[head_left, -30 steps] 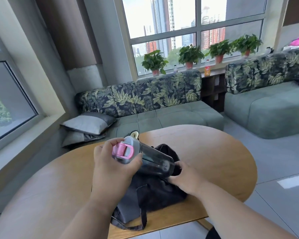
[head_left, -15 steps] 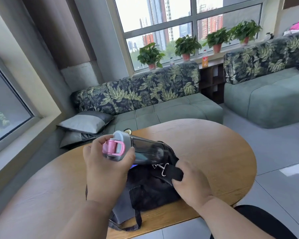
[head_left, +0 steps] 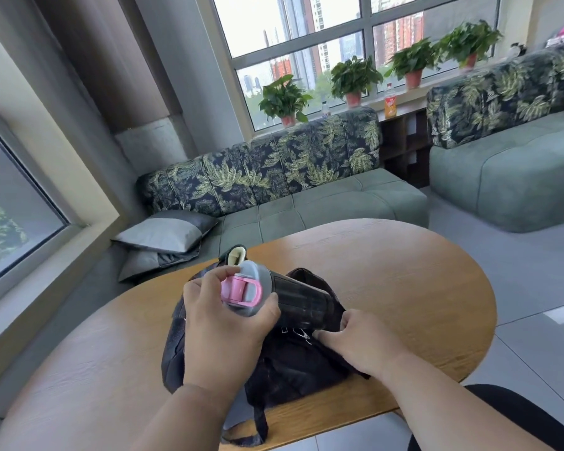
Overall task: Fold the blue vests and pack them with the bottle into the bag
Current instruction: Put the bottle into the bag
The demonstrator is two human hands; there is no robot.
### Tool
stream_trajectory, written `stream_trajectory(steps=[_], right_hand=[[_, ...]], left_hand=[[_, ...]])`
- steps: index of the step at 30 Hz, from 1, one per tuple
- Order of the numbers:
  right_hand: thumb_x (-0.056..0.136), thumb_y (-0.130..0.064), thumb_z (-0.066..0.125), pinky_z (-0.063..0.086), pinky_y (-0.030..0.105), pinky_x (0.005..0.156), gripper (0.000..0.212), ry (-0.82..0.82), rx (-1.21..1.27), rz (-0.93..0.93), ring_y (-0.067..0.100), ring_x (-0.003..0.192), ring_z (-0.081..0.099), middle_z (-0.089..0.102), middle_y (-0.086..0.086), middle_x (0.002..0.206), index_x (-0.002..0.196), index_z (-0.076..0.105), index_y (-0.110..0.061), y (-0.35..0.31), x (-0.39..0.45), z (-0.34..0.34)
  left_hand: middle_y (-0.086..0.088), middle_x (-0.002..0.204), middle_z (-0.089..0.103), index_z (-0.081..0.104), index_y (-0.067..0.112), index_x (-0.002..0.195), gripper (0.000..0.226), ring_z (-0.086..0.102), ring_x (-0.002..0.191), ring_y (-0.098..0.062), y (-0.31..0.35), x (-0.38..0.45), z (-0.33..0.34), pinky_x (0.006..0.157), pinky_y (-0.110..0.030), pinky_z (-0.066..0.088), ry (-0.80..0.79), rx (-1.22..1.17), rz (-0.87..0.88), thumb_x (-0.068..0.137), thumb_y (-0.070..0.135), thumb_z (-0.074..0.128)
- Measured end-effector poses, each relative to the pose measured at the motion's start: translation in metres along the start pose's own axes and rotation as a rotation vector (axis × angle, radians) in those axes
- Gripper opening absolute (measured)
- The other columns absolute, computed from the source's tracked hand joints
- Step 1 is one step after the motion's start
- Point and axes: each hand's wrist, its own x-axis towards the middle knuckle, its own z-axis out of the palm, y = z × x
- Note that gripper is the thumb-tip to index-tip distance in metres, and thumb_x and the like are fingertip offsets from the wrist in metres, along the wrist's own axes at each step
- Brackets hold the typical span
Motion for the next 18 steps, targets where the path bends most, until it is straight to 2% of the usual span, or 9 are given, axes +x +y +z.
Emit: stream_trajectory(steps=[3, 6, 9, 12, 16, 18], right_hand=[[0.079, -0.080, 0.062, 0.040, 0.032, 0.055, 0.059, 0.004, -0.073, -0.025, 0.022, 0.068, 0.064, 0.064, -0.002, 0.065, 0.067, 0.057, -0.022, -0.008, 0.005, 0.006], [0.079, -0.078, 0.058, 0.043, 0.032, 0.057, 0.057, 0.013, -0.158, -0.012, 0.026, 0.072, 0.065, 0.061, -0.003, 0.066, 0.064, 0.054, -0.023, -0.009, 0.015, 0.013], [0.079, -0.068, 0.058, 0.053, 0.031, 0.067, 0.047, -0.002, -0.212, -0.004, 0.027, 0.080, 0.070, 0.070, -0.001, 0.077, 0.070, 0.060, -0.022, -0.009, 0.024, 0.013], [0.084, -0.050, 0.058, 0.053, 0.032, 0.072, 0.029, -0.028, -0.233, -0.004, 0.029, 0.088, 0.070, 0.072, 0.000, 0.087, 0.080, 0.063, -0.021, -0.008, 0.028, 0.014], [0.085, -0.031, 0.055, 0.048, 0.033, 0.063, 0.025, 0.052, 0.011, 0.040, 0.028, 0.071, 0.062, 0.064, 0.001, 0.066, 0.071, 0.061, -0.011, -0.002, 0.031, 0.003], [0.084, -0.025, 0.055, 0.039, 0.035, 0.056, 0.024, 0.117, 0.111, 0.039, 0.025, 0.060, 0.051, 0.055, -0.001, 0.058, 0.065, 0.050, -0.011, -0.002, 0.027, -0.007]], left_hand=[[0.019, 0.114, 0.042, 0.059, 0.040, 0.116, 0.057, 0.051, 0.103, 0.011, 0.000, 0.000, 0.000, 0.079, 0.003, 0.036, 0.016, 0.034, 0.033, 0.068, 0.038, 0.090], [0.014, 0.115, 0.045, 0.062, 0.037, 0.118, 0.058, 0.047, 0.106, 0.018, -0.001, 0.001, 0.000, 0.081, 0.006, 0.033, 0.014, 0.055, 0.053, 0.068, 0.035, 0.090], [0.010, 0.116, 0.048, 0.063, 0.037, 0.117, 0.056, 0.048, 0.108, 0.014, -0.004, 0.000, -0.001, 0.081, 0.005, 0.034, 0.016, 0.076, 0.055, 0.069, 0.036, 0.090], [0.015, 0.114, 0.046, 0.060, 0.043, 0.115, 0.055, 0.052, 0.105, 0.007, -0.006, -0.001, 0.001, 0.079, 0.004, 0.035, 0.006, 0.094, 0.029, 0.069, 0.041, 0.089], [0.016, 0.112, 0.045, 0.059, 0.046, 0.112, 0.053, 0.052, 0.103, 0.008, -0.006, 0.001, 0.004, 0.078, 0.003, 0.036, 0.002, 0.095, -0.003, 0.068, 0.042, 0.089], [0.016, 0.112, 0.046, 0.059, 0.046, 0.110, 0.052, 0.053, 0.102, 0.008, -0.004, 0.003, 0.007, 0.077, 0.003, 0.036, -0.003, 0.101, -0.009, 0.069, 0.042, 0.089]])
